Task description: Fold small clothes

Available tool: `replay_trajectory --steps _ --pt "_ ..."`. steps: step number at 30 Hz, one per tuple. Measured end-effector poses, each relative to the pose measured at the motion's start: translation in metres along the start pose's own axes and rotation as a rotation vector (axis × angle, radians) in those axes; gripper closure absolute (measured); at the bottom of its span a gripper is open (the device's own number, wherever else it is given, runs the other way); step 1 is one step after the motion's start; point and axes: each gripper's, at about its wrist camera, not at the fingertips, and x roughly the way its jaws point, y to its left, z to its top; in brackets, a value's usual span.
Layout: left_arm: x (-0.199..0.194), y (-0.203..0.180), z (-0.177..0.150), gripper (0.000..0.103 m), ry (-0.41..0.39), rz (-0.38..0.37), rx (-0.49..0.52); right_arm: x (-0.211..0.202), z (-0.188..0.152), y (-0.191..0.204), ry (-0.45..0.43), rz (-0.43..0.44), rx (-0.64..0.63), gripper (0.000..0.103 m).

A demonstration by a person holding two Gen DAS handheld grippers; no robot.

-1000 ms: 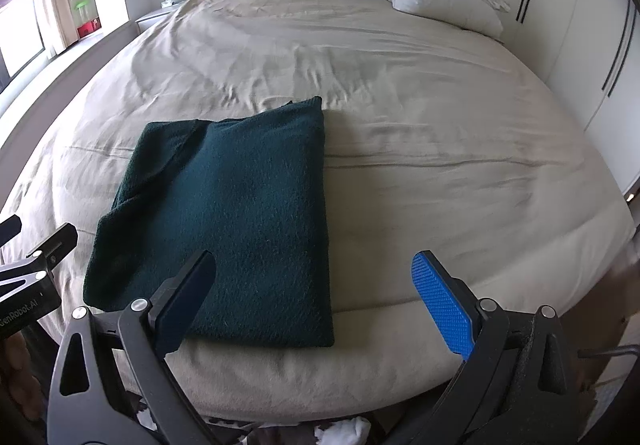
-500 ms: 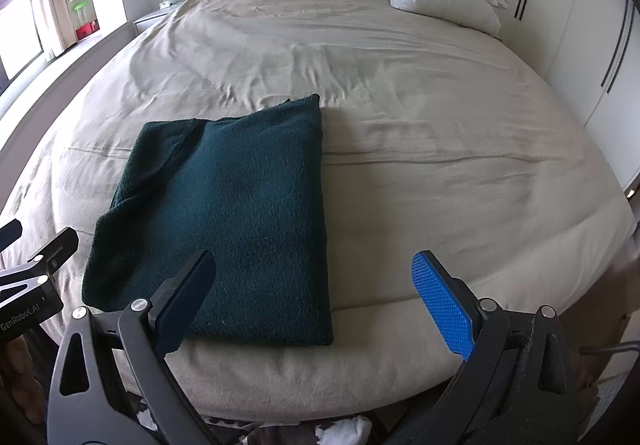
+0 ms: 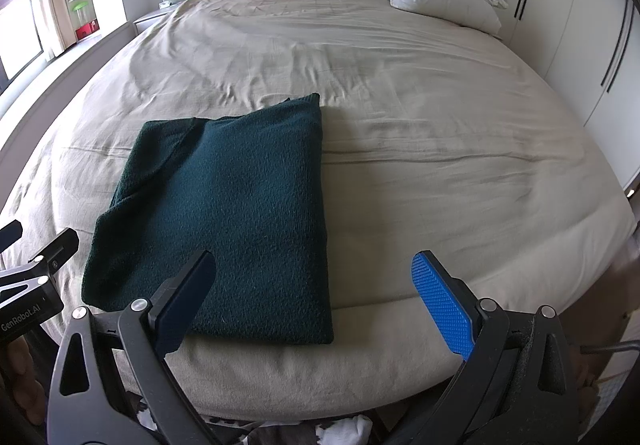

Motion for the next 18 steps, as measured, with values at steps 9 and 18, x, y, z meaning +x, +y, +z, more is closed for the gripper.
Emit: replay_trajectory --steps 9,18 --pt "-0.0001 -0.0003 -0.0007 0.000 0.000 0.000 0.000 0.0013 -0.0025 0.0014 0.001 0.000 -0.002 0.003" --pt "0.0001 0.0000 -0.0002 0.000 0.001 -0.001 0.000 0.0021 -0.0042 0.0021 0.005 0.001 -0.002 0.003"
